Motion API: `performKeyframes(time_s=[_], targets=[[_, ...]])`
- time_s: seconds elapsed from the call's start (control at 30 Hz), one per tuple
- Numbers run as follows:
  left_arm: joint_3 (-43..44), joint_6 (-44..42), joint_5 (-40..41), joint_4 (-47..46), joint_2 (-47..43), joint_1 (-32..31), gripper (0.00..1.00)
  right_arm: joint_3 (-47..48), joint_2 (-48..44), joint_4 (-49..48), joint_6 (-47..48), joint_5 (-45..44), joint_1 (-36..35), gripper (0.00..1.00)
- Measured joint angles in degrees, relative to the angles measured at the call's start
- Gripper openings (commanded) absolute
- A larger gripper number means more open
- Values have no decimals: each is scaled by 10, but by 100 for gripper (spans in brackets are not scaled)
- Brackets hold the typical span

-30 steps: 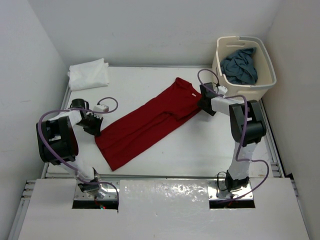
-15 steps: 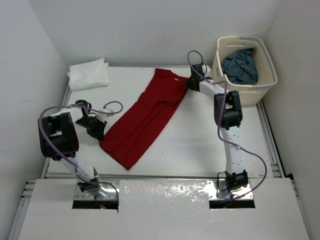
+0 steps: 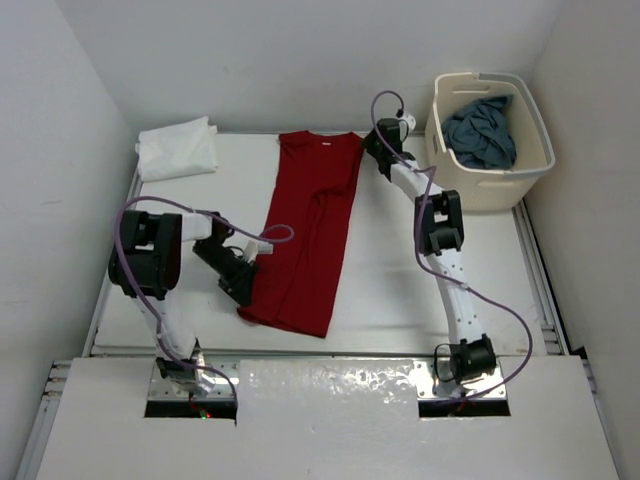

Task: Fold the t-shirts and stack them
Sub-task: Rotate the tshirt 90 degrees

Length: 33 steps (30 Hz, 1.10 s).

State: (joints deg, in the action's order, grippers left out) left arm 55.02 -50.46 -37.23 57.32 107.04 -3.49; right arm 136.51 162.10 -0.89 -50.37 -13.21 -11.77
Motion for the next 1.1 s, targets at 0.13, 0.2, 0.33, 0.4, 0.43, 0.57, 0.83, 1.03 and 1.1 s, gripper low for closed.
performKeyframes(time_s=[0.13,0.2,0.33,0.4,0.43,0.57,0.83,1.03,1.1], targets=[[-32,7,-30,36,5,-7,42,-64,-50,-12,51,8,13,94],[-46,11,-30,47,2,-7,46,-146,-112,5,74,16,17,99],[-59,33,-11,45,-34,-4,54,-300,-246,63,109,27,21,99],[-58,43,7,25,-65,3,56,-368,-320,96,130,35,15,99],[-56,45,13,11,-81,14,58,-393,-353,110,139,39,10,99],[-42,51,48,-56,-154,91,57,-495,-503,156,173,59,-42,99],[-53,29,111,-152,-373,136,32,-805,-789,180,150,119,-226,83],[-144,-216,62,-174,-512,119,30,-1017,-847,148,24,166,-381,56],[-171,-322,56,-132,-529,94,27,-1049,-847,136,-17,169,-424,60]])
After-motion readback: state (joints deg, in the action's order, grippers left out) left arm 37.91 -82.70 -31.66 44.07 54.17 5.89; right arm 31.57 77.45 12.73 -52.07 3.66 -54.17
